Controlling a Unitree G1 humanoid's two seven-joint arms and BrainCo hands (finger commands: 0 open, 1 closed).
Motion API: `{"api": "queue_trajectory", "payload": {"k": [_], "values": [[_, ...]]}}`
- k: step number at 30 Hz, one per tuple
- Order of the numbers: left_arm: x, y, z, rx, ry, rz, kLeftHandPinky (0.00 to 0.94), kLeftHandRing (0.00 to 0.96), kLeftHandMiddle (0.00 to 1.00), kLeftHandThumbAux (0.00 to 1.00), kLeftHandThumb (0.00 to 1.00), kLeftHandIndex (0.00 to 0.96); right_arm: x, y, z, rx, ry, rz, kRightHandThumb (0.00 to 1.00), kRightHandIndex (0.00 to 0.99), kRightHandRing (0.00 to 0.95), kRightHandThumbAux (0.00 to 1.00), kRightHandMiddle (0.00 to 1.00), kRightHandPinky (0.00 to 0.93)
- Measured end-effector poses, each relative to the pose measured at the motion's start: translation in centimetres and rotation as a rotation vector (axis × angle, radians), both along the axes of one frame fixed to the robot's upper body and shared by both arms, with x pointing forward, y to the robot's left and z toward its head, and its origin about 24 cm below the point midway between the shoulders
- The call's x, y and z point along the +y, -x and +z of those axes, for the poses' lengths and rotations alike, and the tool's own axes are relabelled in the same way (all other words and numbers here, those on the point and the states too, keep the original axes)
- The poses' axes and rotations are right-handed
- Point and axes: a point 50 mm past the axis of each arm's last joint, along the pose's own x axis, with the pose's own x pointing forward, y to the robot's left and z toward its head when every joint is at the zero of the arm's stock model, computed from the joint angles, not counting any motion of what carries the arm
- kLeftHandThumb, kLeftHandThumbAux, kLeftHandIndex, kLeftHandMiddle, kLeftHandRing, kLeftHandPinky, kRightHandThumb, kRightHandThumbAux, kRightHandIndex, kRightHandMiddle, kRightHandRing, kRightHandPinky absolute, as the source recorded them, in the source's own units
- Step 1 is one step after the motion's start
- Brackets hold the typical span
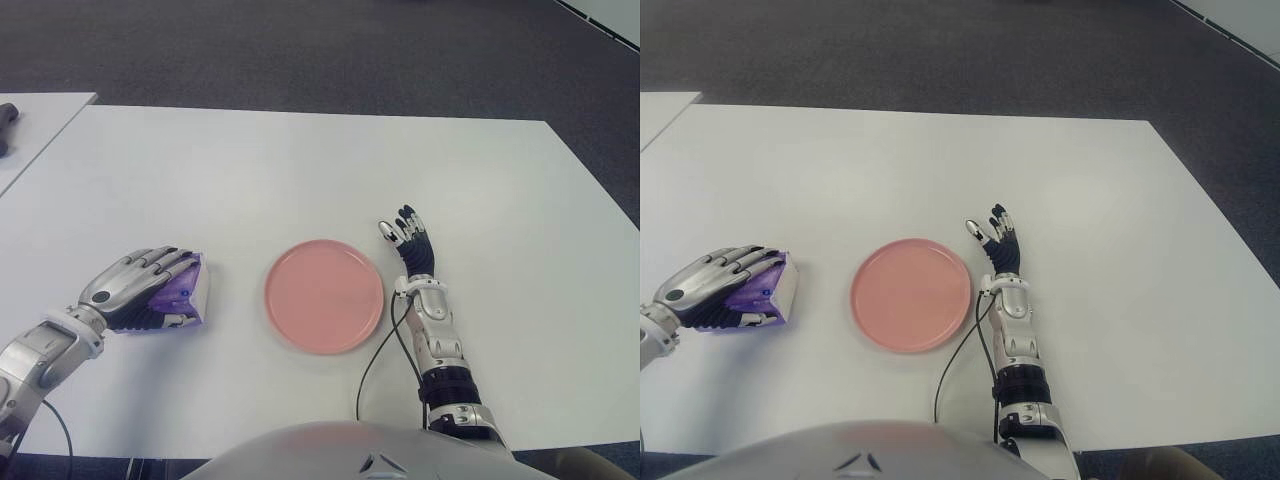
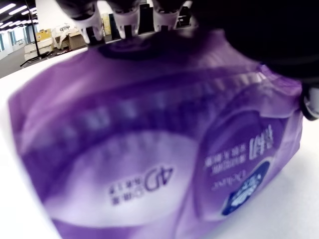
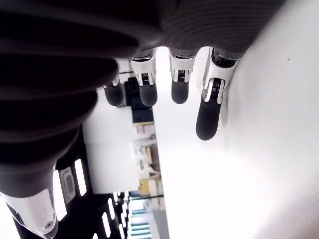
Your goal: Put the tissue paper into the plate.
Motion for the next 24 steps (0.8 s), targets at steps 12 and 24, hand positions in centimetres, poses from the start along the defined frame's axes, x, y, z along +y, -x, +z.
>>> {"api": "queue_trajectory", "payload": {"k": [12,24], "values": [[0.6,0.2,-0.8,-0.038,0.056,0.064,0.0,0.0,0.0,0.263,0.044,0.0,-0.4,-0.1,0.0,-0.001,-0.002,0.002,0.204,0.0,0.0,0.66,0.0,0.009],[1.9,0.6,-0.7,-0.089,0.09,0.14,0.0,0.0,0.0,0.28,0.062,0.0,-0.9,-0.3,0.0,0.0,0.004,0.0,0.204,0.0,0.0,0.66,0.0,0.009]]}}
